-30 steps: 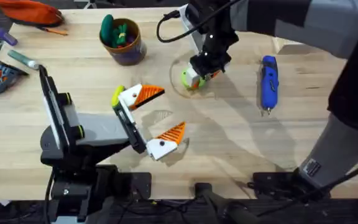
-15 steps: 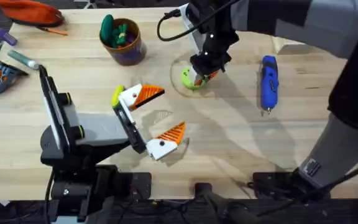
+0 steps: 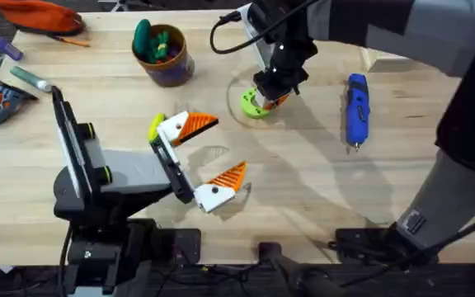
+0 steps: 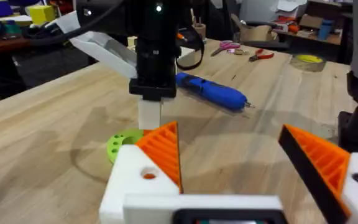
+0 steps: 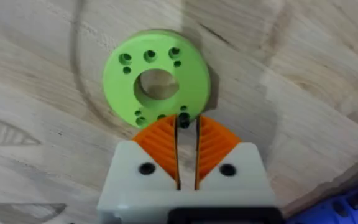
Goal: Pick up the gripper from the table and insert it into the empty holder that is missing its gripper. Then pick up a screw, insert it into the mounting hole, and use the screwdriver to tighten it. Finally, clean up the table by picking up the vegetable and placing it into the bucket.
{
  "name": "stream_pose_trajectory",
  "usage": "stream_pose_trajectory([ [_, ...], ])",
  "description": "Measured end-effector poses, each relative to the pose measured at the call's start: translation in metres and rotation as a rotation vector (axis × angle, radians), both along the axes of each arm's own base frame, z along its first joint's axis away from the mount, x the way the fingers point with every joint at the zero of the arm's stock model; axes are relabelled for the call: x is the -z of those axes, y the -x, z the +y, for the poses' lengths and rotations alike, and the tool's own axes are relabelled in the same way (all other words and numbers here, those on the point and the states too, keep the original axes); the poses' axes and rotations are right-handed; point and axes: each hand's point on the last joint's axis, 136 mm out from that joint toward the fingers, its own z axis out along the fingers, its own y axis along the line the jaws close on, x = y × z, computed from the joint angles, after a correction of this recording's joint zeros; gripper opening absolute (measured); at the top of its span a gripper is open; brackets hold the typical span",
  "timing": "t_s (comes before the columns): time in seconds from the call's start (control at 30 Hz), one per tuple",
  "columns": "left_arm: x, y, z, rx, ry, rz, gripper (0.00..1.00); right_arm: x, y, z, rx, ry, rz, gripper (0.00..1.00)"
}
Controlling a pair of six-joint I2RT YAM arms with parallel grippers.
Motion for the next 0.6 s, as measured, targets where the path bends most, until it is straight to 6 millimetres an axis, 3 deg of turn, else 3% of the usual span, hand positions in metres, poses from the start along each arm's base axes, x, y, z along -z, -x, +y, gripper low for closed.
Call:
stream_pose_trajectory([
  [0.37,0.0,0.0,0.0,0.0,0.0,0.0,0.985,-0.0001,-0.0024,-0.0021,0.003,0.009,-0.01,0.01],
  [0.6,0.0,0.0,0.0,0.0,0.0,0.0,0.985,-0.0001,-0.0024,-0.0018,0.003,0.008,-0.01,0.008],
])
